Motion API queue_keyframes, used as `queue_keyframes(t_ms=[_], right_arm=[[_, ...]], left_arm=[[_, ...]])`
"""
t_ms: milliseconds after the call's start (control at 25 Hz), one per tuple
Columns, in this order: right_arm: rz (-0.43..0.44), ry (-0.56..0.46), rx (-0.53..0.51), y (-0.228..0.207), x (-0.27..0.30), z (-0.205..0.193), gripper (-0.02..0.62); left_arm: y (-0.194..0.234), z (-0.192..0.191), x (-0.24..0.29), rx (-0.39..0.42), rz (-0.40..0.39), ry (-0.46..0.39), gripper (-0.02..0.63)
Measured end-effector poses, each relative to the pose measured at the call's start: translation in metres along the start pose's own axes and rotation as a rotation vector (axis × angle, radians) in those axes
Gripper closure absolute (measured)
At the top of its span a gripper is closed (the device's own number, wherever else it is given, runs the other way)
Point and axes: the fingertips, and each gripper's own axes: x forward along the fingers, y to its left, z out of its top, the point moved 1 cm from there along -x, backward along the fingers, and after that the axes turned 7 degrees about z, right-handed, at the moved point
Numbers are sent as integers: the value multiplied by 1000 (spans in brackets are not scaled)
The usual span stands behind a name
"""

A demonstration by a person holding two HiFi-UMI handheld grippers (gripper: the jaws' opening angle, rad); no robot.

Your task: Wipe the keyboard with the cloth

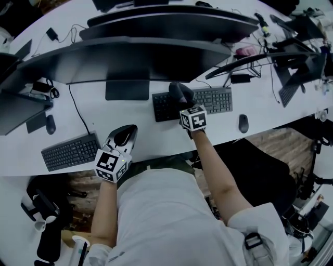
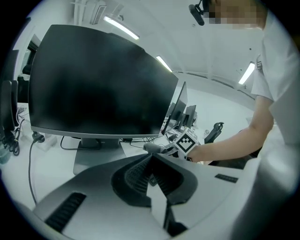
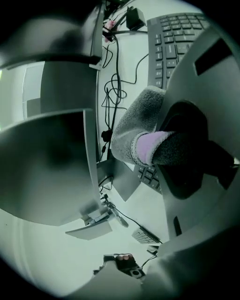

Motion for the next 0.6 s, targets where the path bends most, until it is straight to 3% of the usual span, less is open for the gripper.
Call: queue_keyframes(t_ms=[600], right_arm=[[93, 36, -36, 103, 51, 8, 503]], left_arm=[[34, -13, 8, 15, -140, 37, 604]])
